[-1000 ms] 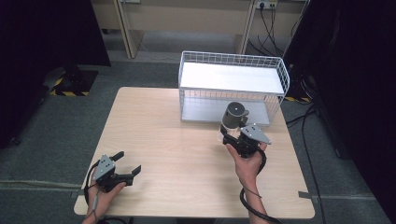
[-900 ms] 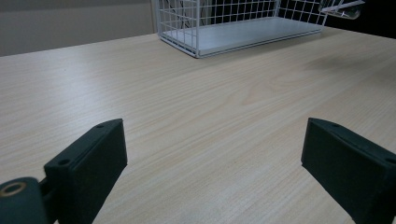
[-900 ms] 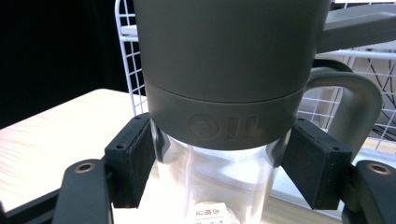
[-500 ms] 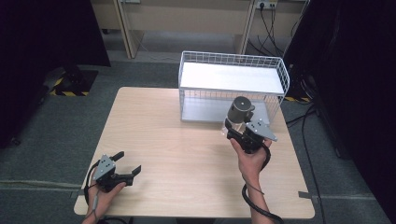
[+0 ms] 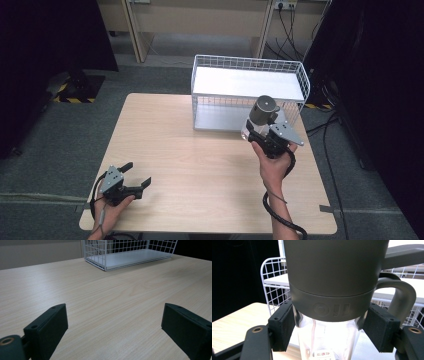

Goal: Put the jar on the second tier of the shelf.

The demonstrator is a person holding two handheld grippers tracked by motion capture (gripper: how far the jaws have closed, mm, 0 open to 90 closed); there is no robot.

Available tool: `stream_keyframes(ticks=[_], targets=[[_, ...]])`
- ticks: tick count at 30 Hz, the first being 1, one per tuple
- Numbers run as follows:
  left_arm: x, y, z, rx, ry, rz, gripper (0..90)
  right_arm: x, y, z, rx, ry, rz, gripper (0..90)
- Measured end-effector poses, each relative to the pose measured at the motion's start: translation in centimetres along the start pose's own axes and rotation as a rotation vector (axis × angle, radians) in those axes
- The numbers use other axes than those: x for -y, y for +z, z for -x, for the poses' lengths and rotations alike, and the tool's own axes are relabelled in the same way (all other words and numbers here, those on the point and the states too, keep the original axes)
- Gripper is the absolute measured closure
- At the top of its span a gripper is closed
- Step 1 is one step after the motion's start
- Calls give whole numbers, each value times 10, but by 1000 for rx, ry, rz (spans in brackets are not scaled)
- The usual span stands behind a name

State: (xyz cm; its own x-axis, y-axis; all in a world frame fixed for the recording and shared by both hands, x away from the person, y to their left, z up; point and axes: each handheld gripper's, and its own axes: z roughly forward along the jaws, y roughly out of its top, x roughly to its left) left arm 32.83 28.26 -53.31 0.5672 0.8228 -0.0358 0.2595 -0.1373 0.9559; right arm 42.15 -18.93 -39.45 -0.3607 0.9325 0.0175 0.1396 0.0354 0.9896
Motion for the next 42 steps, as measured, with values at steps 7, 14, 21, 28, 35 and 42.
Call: stream_keyframes(ticks=[7,14,21,28,35,42], targets=[[0,0,0,0,1,0,63,-10,-1,5,15,-1,15,306],[0,0,0,1,2,0,63,-21,-2,9,29,-2,27,306],[0,0,0,2,3,-1,63,-30,-2,12,37,-4,39,306],[0,0,0,2,1,0,63,-37,-1,14,46,-8,43,306],[0,0,0,4,0,-1,63,-45,2,16,55,-15,50,306],[0,0,0,5,-2,1,63,-56,5,20,68,-19,53,306]])
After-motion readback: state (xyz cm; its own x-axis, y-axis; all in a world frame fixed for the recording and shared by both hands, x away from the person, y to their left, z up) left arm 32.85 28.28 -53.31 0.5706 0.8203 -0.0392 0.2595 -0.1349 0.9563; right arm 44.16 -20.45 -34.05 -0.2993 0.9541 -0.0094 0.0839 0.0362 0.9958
